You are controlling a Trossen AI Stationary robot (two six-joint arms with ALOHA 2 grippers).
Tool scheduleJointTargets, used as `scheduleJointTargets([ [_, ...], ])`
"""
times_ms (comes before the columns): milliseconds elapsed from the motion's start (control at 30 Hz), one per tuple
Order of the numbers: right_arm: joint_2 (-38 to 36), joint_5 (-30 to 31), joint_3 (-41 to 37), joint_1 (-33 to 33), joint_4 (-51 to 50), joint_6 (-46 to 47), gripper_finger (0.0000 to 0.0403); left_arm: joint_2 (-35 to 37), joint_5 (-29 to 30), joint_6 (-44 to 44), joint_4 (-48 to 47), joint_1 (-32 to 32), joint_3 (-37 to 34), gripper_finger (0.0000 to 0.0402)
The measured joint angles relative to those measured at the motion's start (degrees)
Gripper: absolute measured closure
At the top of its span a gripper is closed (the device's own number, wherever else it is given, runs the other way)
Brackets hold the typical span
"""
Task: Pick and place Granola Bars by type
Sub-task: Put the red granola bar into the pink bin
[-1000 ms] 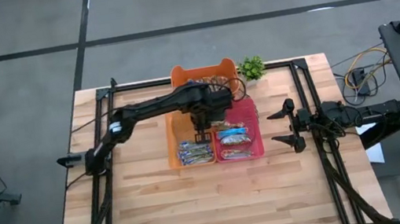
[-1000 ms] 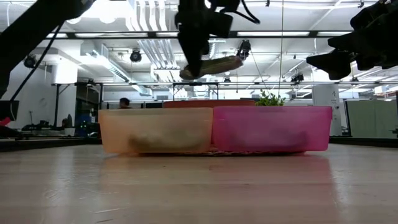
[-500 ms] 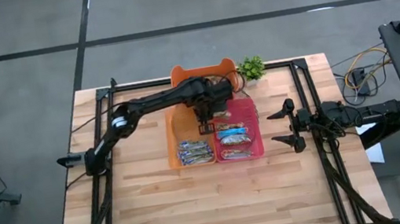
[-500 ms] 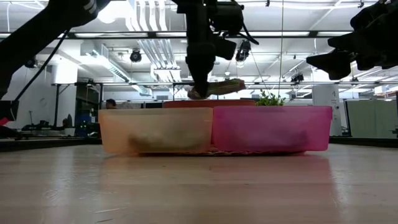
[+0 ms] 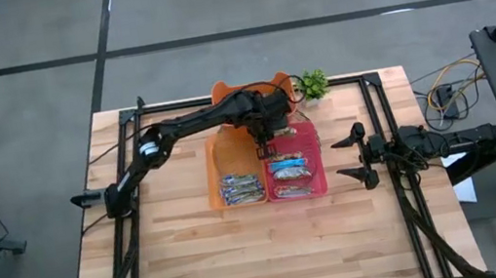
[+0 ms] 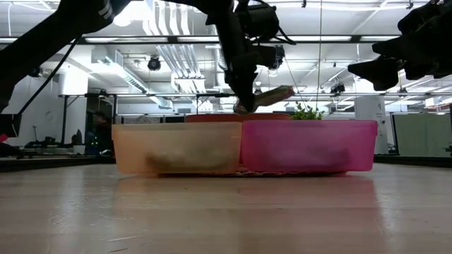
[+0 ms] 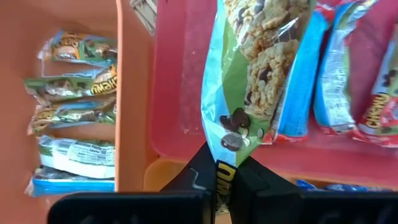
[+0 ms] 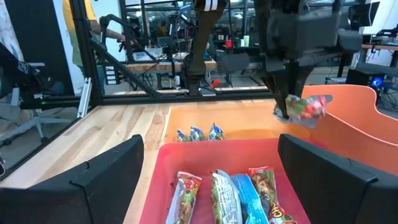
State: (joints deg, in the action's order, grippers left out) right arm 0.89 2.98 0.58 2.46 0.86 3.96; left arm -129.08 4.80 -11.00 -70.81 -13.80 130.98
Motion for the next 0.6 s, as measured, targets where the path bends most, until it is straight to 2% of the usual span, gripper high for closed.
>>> scheduleJointTargets([
  [600, -0.02, -0.01, -0.02, -0.01, 0.05, -0.03, 0.0044, -6.79, -1.11, -0.24, 3.9, 0.37, 4.0, 0.0401],
])
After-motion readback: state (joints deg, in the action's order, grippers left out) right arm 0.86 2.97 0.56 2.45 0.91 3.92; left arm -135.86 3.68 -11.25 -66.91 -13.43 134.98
